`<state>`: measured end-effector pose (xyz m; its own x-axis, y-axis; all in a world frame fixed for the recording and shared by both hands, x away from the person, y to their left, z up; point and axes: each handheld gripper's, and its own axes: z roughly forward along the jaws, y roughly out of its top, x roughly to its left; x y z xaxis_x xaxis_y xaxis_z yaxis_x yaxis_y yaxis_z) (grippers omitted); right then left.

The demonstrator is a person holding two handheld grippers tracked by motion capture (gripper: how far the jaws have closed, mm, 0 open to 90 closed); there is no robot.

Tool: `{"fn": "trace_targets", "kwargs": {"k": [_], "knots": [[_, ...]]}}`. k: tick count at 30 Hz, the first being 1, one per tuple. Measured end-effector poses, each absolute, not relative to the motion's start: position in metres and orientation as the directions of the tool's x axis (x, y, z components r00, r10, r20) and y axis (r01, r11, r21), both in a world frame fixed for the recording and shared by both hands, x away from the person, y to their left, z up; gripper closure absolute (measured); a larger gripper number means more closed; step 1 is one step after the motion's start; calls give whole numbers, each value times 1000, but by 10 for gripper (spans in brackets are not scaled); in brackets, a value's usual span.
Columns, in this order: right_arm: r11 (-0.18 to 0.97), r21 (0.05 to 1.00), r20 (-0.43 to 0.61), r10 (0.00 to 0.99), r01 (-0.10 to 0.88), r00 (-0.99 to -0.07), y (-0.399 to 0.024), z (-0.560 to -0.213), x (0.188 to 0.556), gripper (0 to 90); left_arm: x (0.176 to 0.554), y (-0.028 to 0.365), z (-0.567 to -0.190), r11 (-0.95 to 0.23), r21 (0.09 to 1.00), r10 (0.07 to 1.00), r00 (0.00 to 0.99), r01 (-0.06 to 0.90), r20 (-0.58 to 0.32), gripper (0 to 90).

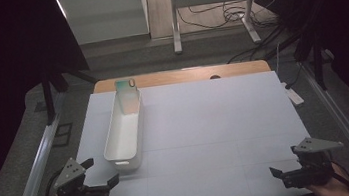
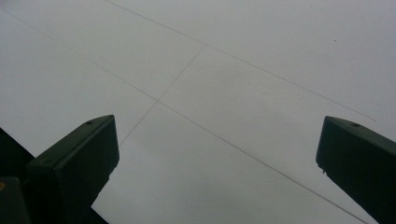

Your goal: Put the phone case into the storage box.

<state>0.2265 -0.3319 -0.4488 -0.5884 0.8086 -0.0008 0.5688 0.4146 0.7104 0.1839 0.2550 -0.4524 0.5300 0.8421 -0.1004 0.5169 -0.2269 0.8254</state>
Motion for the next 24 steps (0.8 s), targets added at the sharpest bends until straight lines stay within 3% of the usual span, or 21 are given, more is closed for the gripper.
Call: {"fn": "trace_targets", "kwargs": {"k": [24], "knots": [[420, 707, -5, 808, 569, -589, -331, -449, 226, 0, 166, 256, -464, -244, 791, 856, 508, 561, -96, 0]]}}
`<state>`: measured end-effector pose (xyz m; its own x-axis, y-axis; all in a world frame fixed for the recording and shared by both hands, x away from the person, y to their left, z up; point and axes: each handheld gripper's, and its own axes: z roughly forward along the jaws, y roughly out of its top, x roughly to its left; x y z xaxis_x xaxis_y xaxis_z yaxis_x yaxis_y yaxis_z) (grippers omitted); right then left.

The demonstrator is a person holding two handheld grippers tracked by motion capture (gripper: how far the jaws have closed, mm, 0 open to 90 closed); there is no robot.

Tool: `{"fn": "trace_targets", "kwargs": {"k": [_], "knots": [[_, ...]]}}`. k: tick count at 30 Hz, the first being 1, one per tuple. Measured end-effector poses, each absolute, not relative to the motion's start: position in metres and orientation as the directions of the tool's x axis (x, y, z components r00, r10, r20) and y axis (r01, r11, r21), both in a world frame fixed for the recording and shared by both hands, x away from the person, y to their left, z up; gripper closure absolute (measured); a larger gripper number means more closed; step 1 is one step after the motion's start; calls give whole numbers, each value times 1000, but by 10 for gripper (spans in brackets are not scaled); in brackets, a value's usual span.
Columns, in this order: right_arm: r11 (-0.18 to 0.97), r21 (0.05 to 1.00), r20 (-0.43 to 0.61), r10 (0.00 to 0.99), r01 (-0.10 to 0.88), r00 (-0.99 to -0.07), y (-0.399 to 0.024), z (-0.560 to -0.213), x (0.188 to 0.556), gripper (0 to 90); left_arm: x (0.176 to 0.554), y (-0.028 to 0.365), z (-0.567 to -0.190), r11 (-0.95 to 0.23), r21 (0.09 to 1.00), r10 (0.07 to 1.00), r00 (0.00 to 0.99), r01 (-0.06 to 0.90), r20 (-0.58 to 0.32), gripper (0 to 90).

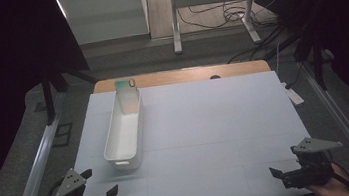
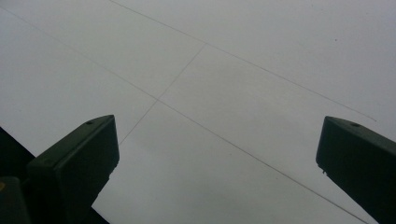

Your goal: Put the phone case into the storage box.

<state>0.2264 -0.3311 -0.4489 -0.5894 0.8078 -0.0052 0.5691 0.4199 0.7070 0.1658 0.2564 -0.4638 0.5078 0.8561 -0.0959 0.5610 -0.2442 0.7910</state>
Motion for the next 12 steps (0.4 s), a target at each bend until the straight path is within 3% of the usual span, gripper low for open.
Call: {"fn": "trace_targets", "kwargs": {"k": [12], "knots": [[424, 703, -4, 806, 572, -592, -331, -449, 227, 0, 170, 251, -466, -282, 760, 857, 510, 585, -75, 6]]}}
